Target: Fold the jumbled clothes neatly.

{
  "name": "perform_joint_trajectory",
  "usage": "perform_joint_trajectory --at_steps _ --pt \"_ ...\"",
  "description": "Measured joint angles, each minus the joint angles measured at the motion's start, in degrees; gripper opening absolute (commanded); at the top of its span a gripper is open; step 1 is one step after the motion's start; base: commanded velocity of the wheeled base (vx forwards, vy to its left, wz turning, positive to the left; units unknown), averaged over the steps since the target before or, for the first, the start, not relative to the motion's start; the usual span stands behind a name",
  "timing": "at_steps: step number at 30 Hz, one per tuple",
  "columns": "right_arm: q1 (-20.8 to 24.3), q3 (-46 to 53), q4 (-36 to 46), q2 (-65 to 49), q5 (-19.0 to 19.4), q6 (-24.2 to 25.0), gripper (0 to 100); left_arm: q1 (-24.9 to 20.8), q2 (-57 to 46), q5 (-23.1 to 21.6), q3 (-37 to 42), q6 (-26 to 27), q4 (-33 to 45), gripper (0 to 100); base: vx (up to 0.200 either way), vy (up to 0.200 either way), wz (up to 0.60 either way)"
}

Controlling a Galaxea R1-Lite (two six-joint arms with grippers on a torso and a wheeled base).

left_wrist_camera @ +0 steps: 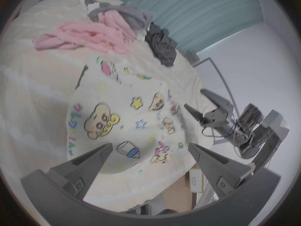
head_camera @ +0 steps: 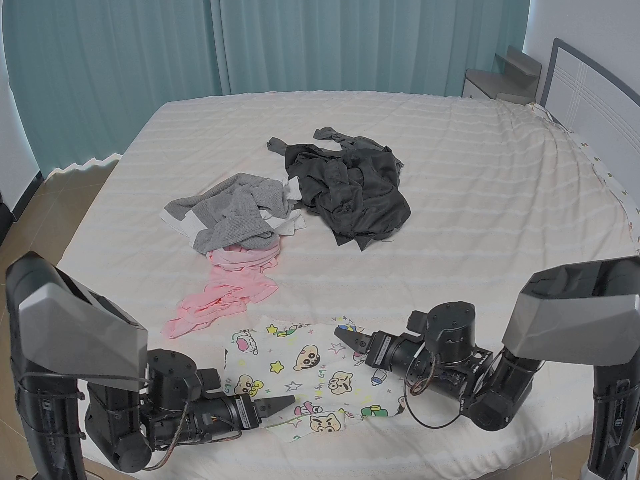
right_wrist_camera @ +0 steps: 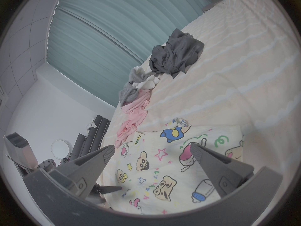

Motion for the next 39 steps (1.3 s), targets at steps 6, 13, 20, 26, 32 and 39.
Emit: perform_joint_trajectory --at_steps 6,13,20,26,32,39 --pt "-0.88 6.5 0.27 -8.34 -0.13 -0.35 100 0.96 -9.69 0.51 1.07 -1.45 0.02 100 0.0 0.0 0.0" --pt "-2.78 13.45 5.85 -24.47 -3.24 -4.57 100 1.67 -23.78 3.63 3.11 2.11 1.51 100 0.0 0.0 0.0" --pt "-4.51 18.16 18.94 -43.8 -10.03 -10.42 100 1.76 -38.69 9.25 4.46 7.55 10.33 100 0.0 0.0 0.0" --pt "-5.91 20.0 33.78 -60.5 -15.37 -14.88 100 1.54 -54.1 15.32 3.41 12.56 27.34 100 0.0 0.0 0.0" --pt "-9.95 21.03 45.63 -75.22 -18.71 -17.55 100 2.04 -70.19 21.61 -0.55 16.75 50.04 100 0.0 0.0 0.0" --pt "-18.13 22.49 57.92 -91.95 -20.74 -21.82 100 8.02 -89.38 27.82 -5.51 21.41 74.64 100 0.0 0.0 0.0"
